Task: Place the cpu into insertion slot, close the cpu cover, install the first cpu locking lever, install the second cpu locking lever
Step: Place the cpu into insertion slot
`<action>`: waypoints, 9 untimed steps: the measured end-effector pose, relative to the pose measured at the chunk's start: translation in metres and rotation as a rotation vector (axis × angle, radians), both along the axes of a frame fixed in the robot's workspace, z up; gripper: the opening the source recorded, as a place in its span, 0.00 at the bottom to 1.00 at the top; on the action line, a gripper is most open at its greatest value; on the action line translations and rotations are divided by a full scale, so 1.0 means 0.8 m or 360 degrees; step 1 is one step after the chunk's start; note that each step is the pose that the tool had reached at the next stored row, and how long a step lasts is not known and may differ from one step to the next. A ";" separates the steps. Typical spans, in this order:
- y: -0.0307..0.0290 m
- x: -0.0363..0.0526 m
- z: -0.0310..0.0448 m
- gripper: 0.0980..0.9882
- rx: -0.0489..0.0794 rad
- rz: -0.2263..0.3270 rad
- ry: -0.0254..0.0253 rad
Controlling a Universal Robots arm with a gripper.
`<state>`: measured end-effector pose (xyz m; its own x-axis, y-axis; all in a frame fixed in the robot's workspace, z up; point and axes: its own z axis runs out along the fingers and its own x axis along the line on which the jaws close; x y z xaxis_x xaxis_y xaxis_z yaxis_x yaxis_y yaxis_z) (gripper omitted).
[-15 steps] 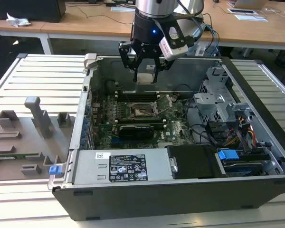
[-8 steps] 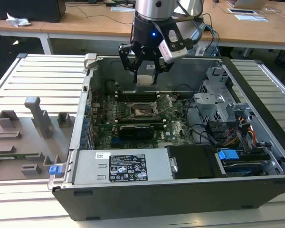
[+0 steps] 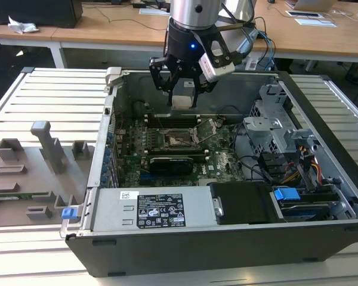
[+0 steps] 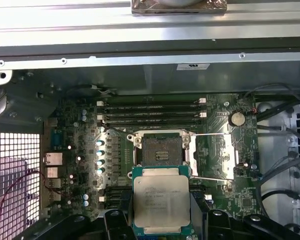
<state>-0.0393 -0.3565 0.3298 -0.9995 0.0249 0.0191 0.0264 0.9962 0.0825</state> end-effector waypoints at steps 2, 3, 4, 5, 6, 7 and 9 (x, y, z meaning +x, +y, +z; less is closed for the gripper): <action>0.0000 0.000 -0.0016 0.50 0.0000 0.0000 0.00000; 0.0000 0.000 -0.0023 0.50 0.0000 0.0000 0.00001; 0.0000 0.000 -0.0032 0.50 0.0000 0.0000 0.00000; 0.0000 0.000 -0.0039 0.50 0.0000 0.0000 0.00000; 0.0000 0.000 -0.0047 0.50 0.0000 0.0000 0.00000; 0.0000 0.000 -0.0055 0.50 0.0000 0.0000 0.00001; 0.0000 0.000 -0.0079 0.50 0.0000 0.0000 0.00001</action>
